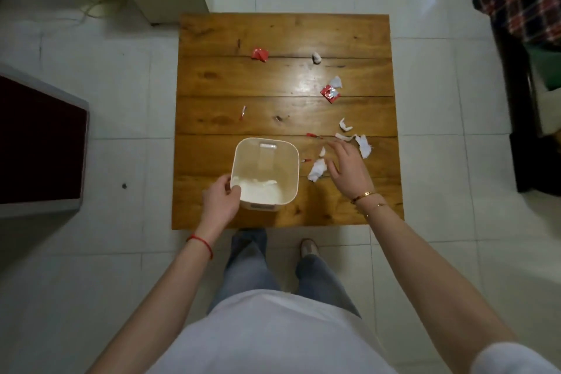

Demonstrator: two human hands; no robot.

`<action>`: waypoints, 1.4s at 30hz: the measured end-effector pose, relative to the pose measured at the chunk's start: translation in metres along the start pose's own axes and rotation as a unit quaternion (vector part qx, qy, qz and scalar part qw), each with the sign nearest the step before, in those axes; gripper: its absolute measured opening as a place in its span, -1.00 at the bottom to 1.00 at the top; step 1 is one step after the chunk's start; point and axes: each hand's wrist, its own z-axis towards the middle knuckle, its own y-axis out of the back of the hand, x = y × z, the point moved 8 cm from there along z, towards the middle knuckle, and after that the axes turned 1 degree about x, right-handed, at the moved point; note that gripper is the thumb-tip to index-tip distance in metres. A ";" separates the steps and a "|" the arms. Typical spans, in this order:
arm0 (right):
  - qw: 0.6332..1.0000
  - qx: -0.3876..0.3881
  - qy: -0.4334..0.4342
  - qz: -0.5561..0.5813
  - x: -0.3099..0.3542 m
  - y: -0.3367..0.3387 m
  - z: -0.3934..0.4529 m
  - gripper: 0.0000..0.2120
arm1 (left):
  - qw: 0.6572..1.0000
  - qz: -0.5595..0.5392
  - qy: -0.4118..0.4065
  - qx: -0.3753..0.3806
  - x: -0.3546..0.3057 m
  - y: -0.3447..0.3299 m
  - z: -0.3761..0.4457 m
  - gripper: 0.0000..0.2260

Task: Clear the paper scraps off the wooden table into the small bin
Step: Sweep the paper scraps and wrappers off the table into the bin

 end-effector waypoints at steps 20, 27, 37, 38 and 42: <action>0.984 0.151 0.075 -0.056 -0.093 -0.106 -0.023 -0.46 | 0.991 -0.023 0.121 0.047 0.130 -0.213 -0.094 -0.66; 0.981 0.155 0.098 -0.070 -0.093 -0.149 -0.013 -0.45 | 0.986 -0.035 0.158 0.042 0.168 -0.254 -0.078 -0.71; 0.962 0.158 0.200 -0.101 -0.082 -0.188 -0.054 -0.49 | 0.976 -0.079 0.205 0.009 0.207 -0.274 -0.058 -0.70; 0.956 0.167 0.218 -0.105 -0.080 -0.192 -0.065 -0.49 | 0.975 -0.079 0.206 0.008 0.209 -0.274 -0.056 -0.70; 0.914 0.234 0.306 -0.125 -0.071 -0.214 -0.121 -0.48 | 0.974 -0.094 0.204 0.004 0.210 -0.273 -0.046 -0.70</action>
